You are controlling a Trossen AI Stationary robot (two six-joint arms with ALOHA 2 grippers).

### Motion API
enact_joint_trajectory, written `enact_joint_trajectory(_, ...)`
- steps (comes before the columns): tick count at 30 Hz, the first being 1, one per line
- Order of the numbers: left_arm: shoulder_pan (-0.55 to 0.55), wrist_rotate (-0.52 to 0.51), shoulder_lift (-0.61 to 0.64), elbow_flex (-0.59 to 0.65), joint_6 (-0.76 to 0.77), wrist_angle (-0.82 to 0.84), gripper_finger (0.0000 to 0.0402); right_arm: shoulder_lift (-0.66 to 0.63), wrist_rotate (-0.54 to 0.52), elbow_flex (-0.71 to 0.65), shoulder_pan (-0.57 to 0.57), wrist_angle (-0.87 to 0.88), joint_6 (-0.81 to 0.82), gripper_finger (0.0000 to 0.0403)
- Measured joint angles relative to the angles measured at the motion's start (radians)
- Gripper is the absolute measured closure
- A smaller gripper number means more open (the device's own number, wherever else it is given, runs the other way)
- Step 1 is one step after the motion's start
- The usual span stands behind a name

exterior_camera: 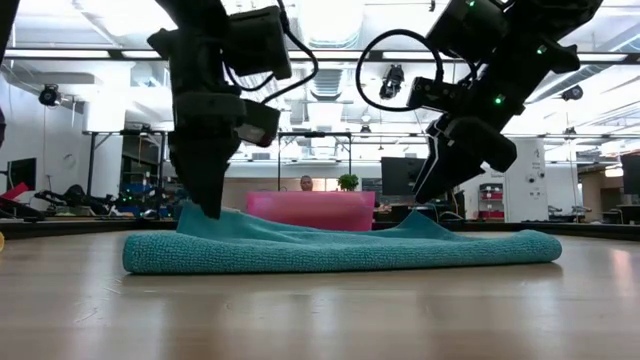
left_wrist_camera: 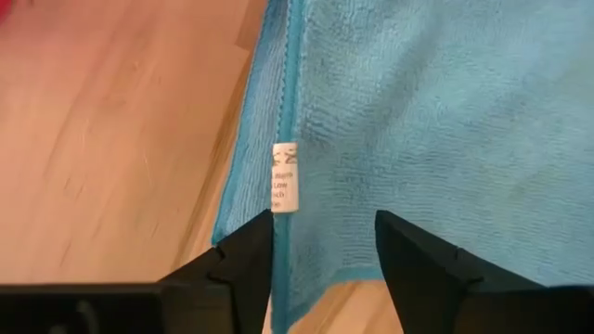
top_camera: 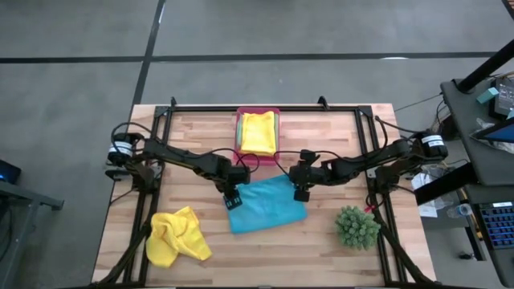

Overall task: Fold microfiber towels
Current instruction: Fold the blue towel

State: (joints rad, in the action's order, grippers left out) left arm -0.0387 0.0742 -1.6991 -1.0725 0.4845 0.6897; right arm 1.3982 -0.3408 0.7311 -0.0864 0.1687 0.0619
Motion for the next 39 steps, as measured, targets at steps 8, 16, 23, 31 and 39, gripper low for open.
enact_joint_trajectory(8, -0.031, -0.002, 0.064, 0.000, 0.013, 0.000, 0.0233, -0.020, 0.010, 0.000, -0.006, 0.009, 0.015, 0.0233)
enact_joint_trajectory(16, -0.160, -0.095, 0.073, 0.000, 0.037, -0.007, 0.0233, -0.027, 0.087, 0.000, -0.064, -0.002, 0.119, 0.0246)
enact_joint_trajectory(23, -0.210, -0.148, 0.073, 0.000, 0.084, -0.038, 0.0233, -0.023, 0.058, 0.000, -0.079, 0.012, 0.207, 0.0267)
enact_joint_trajectory(31, -0.236, -0.202, 0.073, 0.001, 0.074, -0.006, 0.0233, -0.023, 0.086, 0.001, -0.173, 0.003, 0.265, 0.0286)
enact_joint_trajectory(39, -0.246, -0.284, 0.077, 0.001, 0.063, 0.007, 0.0233, -0.023, 0.087, 0.001, -0.248, 0.053, 0.654, 0.0293)
